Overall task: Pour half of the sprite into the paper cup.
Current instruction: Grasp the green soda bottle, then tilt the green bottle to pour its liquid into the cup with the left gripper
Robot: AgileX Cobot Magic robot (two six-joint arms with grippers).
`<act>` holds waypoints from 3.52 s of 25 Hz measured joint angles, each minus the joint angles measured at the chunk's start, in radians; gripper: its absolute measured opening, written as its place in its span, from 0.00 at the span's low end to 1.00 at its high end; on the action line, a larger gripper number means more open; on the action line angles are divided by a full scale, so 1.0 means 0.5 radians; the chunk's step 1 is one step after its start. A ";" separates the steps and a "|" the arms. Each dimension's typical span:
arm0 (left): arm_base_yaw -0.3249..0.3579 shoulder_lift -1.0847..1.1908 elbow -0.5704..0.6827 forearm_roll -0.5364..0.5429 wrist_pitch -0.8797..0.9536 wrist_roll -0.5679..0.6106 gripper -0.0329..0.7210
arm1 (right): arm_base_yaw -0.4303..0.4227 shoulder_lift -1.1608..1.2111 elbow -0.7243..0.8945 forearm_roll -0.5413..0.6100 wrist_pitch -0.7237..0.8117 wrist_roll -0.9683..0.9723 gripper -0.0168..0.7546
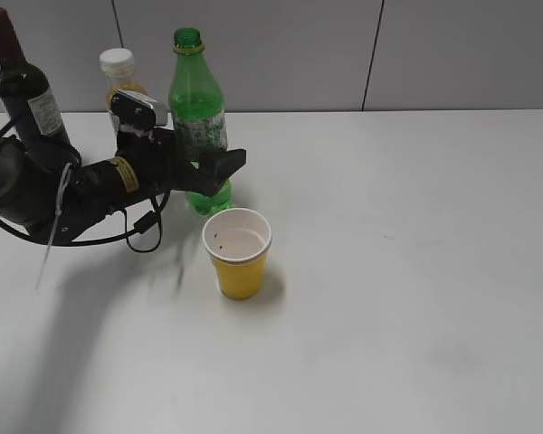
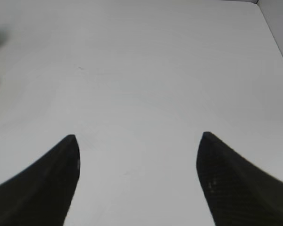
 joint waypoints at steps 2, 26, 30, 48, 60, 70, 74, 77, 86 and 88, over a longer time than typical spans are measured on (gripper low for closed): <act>-0.007 0.000 -0.002 -0.013 0.000 0.000 0.94 | 0.000 0.000 0.000 0.000 0.000 0.000 0.77; -0.009 -0.018 0.035 -0.163 -0.069 0.000 0.63 | 0.000 0.000 0.000 0.000 0.000 0.000 0.76; -0.007 -0.092 0.135 -0.199 -0.037 0.000 0.63 | 0.000 0.000 0.000 0.000 0.000 0.000 0.76; 0.009 -0.790 0.819 -0.532 0.014 0.479 0.62 | 0.000 0.000 0.000 0.000 0.000 0.000 0.76; 0.007 -1.269 1.186 -0.871 0.305 0.990 0.62 | 0.000 0.000 0.000 0.000 0.000 0.000 0.76; -0.173 -1.504 1.196 -1.409 0.676 1.638 0.62 | 0.000 0.000 0.000 0.000 0.000 0.000 0.76; -0.297 -1.506 1.196 -1.644 0.678 1.968 0.62 | 0.000 0.000 0.000 0.000 0.000 0.000 0.76; -0.329 -1.506 1.196 -1.724 0.680 2.117 0.62 | 0.000 0.000 0.000 0.000 0.000 0.000 0.76; -0.329 -1.438 1.215 -1.772 0.546 2.455 0.62 | 0.000 0.000 0.000 0.000 0.000 0.000 0.76; -0.329 -1.399 1.244 -1.772 0.487 2.479 0.62 | 0.000 0.000 0.000 0.000 0.000 0.000 0.76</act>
